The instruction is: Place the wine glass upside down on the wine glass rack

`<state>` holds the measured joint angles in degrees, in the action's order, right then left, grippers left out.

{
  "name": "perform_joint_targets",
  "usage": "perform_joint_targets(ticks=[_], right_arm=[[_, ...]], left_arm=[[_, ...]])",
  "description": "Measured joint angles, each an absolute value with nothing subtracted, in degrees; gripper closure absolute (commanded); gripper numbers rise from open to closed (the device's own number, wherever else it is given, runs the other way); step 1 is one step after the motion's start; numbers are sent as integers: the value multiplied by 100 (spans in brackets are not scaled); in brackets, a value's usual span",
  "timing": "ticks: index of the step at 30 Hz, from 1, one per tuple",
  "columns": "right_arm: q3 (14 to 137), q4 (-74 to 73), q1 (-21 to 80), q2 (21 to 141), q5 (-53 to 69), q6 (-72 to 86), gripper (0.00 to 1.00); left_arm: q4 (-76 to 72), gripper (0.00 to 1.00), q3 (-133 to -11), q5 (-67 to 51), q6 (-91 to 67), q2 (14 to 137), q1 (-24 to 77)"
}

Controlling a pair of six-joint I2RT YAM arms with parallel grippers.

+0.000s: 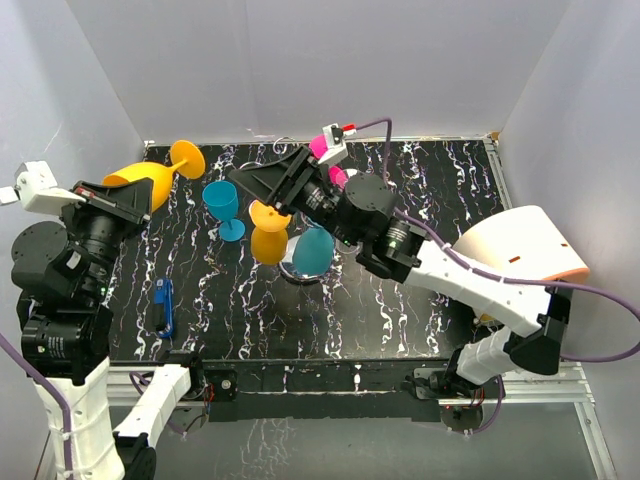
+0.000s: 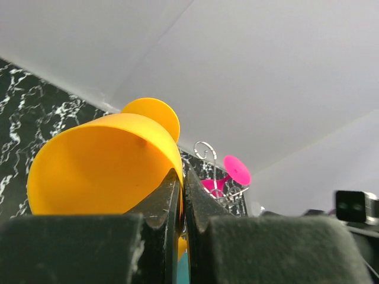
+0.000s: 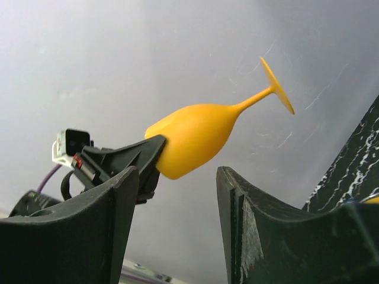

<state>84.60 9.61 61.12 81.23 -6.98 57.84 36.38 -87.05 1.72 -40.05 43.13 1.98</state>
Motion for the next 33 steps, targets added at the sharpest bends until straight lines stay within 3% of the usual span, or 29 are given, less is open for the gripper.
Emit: perform_joint_targets(ticks=[11, 33], right_arm=[[9557, 611, 6112, 9255, -799, 7070, 51], [9574, 1186, 6112, 9321, -1734, 8705, 59]], left_arm=[[2506, 100, -8541, -637, -4145, 4084, 198], [1221, 100, -8018, -1813, -4311, 4056, 198]])
